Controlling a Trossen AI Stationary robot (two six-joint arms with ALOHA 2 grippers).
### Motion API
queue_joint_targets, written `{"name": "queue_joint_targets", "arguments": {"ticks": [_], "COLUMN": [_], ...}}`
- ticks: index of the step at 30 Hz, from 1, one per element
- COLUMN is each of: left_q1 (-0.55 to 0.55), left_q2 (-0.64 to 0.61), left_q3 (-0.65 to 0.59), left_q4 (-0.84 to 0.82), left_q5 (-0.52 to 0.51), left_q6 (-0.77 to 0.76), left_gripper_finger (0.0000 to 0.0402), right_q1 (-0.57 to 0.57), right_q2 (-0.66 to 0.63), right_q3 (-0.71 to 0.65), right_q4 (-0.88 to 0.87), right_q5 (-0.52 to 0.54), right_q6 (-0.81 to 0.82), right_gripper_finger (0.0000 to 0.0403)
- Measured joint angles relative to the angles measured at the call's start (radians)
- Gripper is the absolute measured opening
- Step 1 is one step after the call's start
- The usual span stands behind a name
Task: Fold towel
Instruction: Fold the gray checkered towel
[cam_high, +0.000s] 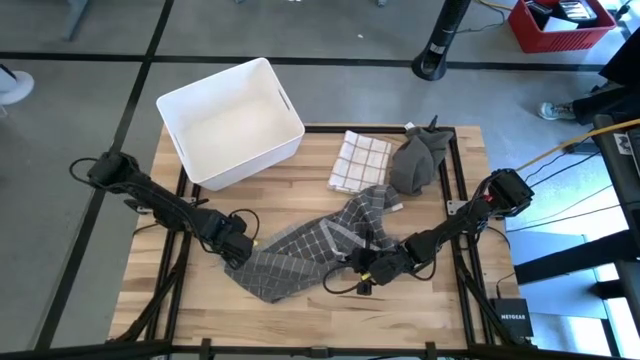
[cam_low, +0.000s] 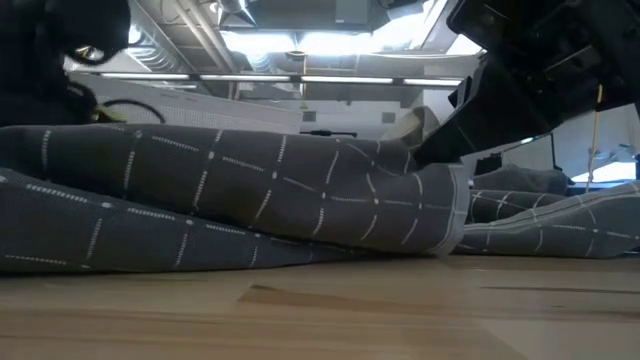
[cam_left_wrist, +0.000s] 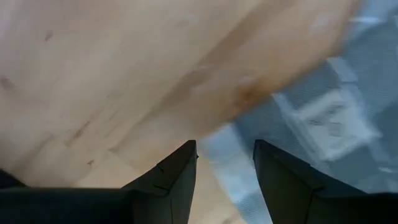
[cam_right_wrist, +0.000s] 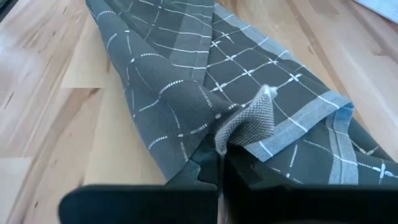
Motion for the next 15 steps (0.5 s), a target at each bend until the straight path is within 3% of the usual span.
{"name": "queue_joint_targets", "arguments": {"ticks": [9,15], "left_q1": [-0.003,-0.003], "left_q2": [0.000,0.000], "left_q3": [-0.042,-0.041], "left_q4": [0.112,0.133], "left_q5": [0.003,0.002], "left_q6": [0.067,0.152], "left_gripper_finger": [0.0137,0.0034], "right_q1": [0.000,0.000], "right_q2": [0.000,-0.004], "right_q3": [0.000,0.000], "right_q4": [0.001,-0.001], "right_q5": [0.006,0.007], "right_q6": [0.000,-0.014], "right_gripper_finger": [0.0005,0.0003]}}
